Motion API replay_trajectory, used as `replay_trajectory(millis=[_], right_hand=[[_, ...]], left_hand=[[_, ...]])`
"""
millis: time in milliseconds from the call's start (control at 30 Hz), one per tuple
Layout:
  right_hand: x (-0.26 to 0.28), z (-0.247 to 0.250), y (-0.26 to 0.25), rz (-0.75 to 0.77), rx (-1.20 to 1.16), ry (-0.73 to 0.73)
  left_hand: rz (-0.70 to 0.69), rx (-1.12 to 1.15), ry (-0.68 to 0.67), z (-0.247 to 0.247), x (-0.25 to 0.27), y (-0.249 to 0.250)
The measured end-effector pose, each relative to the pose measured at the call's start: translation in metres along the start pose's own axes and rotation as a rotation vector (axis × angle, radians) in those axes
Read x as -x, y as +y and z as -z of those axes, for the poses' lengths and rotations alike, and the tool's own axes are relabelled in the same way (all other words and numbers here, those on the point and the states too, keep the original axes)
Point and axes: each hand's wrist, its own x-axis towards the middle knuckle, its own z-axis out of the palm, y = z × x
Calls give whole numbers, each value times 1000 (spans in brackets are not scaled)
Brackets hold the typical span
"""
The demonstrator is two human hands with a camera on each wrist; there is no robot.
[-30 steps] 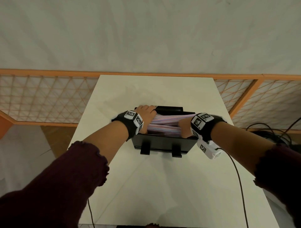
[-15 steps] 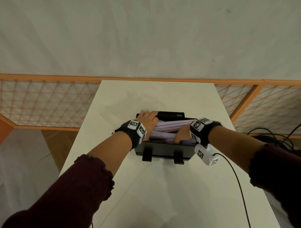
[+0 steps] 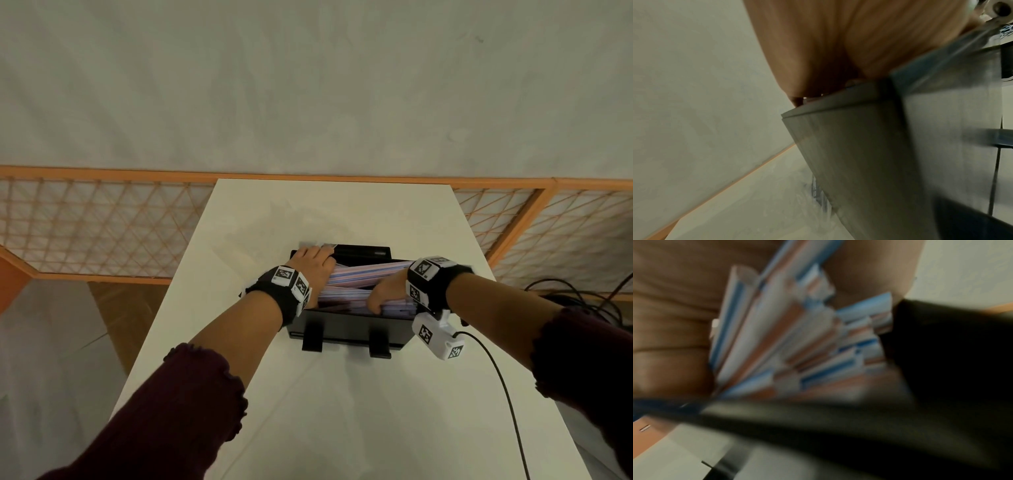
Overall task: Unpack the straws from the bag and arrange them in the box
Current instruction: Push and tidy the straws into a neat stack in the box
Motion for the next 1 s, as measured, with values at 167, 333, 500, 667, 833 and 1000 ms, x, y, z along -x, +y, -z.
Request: replay_trajectory(millis=[167, 333, 500, 667, 833, 1000], right_hand=[[-5, 3, 4, 30, 82, 2], [-3, 2, 9, -75, 210, 170], [14, 6, 8, -61, 326, 238], [24, 10, 16, -25, 428, 301], [29, 0, 24, 25, 400, 438], [49, -2, 46, 63, 180, 527]], left_hand=[[-13, 10, 18, -1, 1, 0], [-34, 152, 85, -8, -1, -5], [-23, 318, 138, -8, 1, -1], [1, 405, 145, -8, 1, 6], [16, 370, 38, -6, 7, 8], [13, 321, -24, -5, 9, 1]])
